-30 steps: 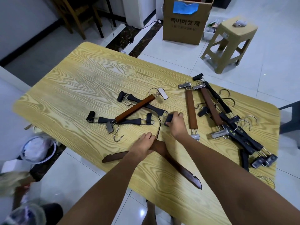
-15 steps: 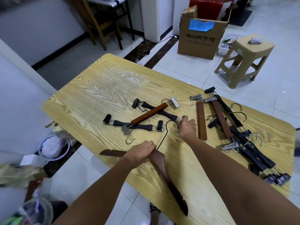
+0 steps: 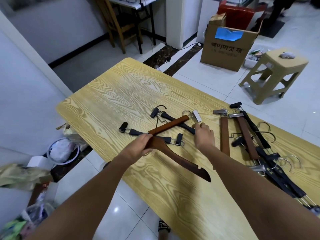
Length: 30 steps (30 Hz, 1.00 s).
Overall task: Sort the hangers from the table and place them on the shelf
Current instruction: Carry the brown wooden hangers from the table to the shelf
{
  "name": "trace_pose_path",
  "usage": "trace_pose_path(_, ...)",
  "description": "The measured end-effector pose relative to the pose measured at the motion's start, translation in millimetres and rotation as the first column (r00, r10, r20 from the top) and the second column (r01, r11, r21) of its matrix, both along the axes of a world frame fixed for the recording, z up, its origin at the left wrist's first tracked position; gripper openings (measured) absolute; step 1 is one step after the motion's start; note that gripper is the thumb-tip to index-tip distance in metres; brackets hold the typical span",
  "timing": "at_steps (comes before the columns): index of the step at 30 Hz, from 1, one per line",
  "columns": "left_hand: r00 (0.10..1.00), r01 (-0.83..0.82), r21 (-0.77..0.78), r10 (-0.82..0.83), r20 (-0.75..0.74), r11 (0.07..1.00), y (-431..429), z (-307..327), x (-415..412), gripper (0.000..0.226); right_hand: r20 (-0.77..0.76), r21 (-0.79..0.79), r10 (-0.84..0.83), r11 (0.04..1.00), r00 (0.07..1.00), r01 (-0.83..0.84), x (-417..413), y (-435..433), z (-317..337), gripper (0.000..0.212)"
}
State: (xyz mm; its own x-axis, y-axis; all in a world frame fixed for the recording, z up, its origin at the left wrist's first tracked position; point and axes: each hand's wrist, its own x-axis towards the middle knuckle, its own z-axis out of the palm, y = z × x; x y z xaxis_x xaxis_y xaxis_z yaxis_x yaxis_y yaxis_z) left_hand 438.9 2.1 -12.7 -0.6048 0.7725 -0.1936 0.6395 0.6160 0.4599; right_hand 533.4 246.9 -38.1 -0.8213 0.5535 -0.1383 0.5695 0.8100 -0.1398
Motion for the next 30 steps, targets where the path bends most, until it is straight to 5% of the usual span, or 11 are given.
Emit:
trace_pose_path(10,0.997,0.050,-0.016,-0.051,-0.057,0.999,-16.3,-10.7,-55.2,0.049,0.049,0.102,0.307,0.945,0.951,-0.310,-64.7,-2.8,-16.9,0.062)
trace_pose_path(17,0.997,0.058,-0.029,-0.059,-0.044,0.998,-27.4,-16.5,-84.5,0.049,0.218,0.198,0.426,0.862,0.878,-0.467,-101.4,0.2,-29.6,0.055)
trace_pose_path(30,0.983,0.131,0.031,-0.126,-0.133,0.991,-28.2,-4.0,-110.7,0.049,0.039,0.248,0.594,0.773,0.804,-0.583,-94.8,-6.0,-21.7,0.024)
